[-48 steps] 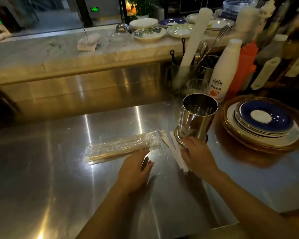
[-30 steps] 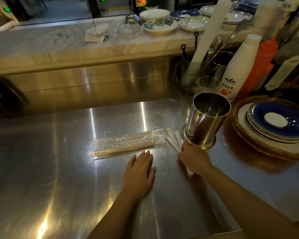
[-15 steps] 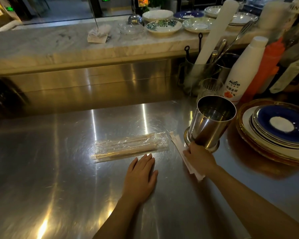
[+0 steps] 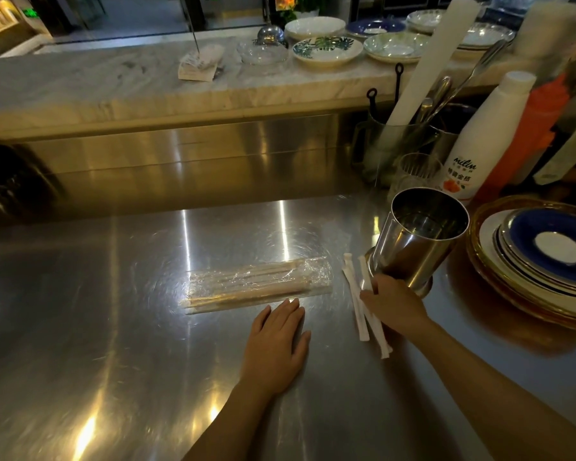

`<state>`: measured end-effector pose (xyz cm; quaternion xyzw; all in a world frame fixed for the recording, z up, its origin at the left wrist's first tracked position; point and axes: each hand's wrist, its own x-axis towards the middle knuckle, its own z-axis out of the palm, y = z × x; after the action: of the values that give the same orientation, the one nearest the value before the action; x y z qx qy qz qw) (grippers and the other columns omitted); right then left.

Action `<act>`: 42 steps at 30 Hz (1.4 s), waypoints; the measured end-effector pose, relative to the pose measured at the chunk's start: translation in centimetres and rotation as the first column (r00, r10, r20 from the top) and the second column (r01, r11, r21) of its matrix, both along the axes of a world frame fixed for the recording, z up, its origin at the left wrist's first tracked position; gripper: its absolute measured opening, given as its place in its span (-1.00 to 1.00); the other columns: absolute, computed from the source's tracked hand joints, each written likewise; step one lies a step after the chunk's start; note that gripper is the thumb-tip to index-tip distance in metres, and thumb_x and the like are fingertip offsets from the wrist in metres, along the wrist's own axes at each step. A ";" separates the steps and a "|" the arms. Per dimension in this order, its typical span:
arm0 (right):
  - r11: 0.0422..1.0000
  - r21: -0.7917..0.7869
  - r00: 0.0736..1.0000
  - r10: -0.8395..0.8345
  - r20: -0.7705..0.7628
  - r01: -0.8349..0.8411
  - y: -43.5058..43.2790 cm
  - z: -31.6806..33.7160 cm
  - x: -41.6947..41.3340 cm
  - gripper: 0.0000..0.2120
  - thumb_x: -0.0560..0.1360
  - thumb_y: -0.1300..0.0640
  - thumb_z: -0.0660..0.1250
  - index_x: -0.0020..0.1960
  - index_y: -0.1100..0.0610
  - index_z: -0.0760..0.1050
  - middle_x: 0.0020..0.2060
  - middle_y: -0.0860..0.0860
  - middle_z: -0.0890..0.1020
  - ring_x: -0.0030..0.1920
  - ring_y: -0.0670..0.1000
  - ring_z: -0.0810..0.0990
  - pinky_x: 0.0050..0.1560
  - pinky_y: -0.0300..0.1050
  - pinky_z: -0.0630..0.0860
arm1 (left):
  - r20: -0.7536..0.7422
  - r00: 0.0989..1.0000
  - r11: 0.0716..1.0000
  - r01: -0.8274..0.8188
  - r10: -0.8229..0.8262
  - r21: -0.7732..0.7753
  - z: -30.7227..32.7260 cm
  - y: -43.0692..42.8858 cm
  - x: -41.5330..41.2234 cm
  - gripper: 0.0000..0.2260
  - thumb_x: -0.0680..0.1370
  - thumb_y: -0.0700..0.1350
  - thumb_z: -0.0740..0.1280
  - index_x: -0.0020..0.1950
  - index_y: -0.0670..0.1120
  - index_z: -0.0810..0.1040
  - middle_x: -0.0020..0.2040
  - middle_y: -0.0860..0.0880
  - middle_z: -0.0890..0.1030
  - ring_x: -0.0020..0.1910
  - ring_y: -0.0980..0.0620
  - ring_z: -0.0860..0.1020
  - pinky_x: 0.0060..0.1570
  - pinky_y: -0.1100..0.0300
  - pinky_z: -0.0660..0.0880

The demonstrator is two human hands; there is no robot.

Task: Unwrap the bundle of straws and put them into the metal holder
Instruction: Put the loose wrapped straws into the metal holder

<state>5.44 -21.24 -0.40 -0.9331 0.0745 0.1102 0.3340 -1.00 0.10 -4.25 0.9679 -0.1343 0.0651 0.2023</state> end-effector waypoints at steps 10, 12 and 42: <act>0.995 0.007 0.984 0.101 -0.148 -0.102 0.3 -0.4 1.1 -0.76 0.45 0.03 0.34 -0.32 0.02 0.35 -0.42 -0.07 0.50 -0.44 -0.14 0.52 -0.49 -0.36 0.34 | 0.007 1.000 1.000 0.004 -0.004 0.009 0.0 0.0 -0.1 -0.61 0.55 0.08 0.13 0.32 -0.04 0.41 0.33 -0.05 0.49 0.33 0.02 0.40 0.36 0.08 0.07; 0.991 -0.020 0.975 0.129 -0.182 -0.135 0.7 -0.5 1.4 -0.77 0.47 0.05 0.31 -0.32 0.01 0.34 -0.40 -0.06 0.50 -0.41 -0.12 0.53 -0.46 -0.33 0.37 | 0.004 1.000 1.000 0.003 -0.003 0.011 0.0 0.0 0.0 -0.62 0.55 0.08 0.13 0.31 -0.03 0.42 0.32 -0.04 0.49 0.32 0.02 0.41 0.36 0.08 0.07; 0.979 0.200 0.645 -0.179 0.743 0.042 -5.3 17.3 3.9 -0.91 0.53 0.12 0.19 -0.02 0.14 0.39 -0.22 -0.07 0.49 -0.29 -0.22 0.51 -0.42 -0.45 0.43 | 0.012 1.000 1.000 0.001 -0.001 -0.002 -0.4 0.2 0.0 -0.63 0.52 0.08 0.15 0.29 0.01 0.44 0.30 0.03 0.51 0.30 0.10 0.41 0.37 0.14 0.10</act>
<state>9.34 -26.55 16.93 -0.8567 -0.0241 -0.3038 0.4162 -1.01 0.35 -4.70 0.9672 -0.1361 0.0711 0.2025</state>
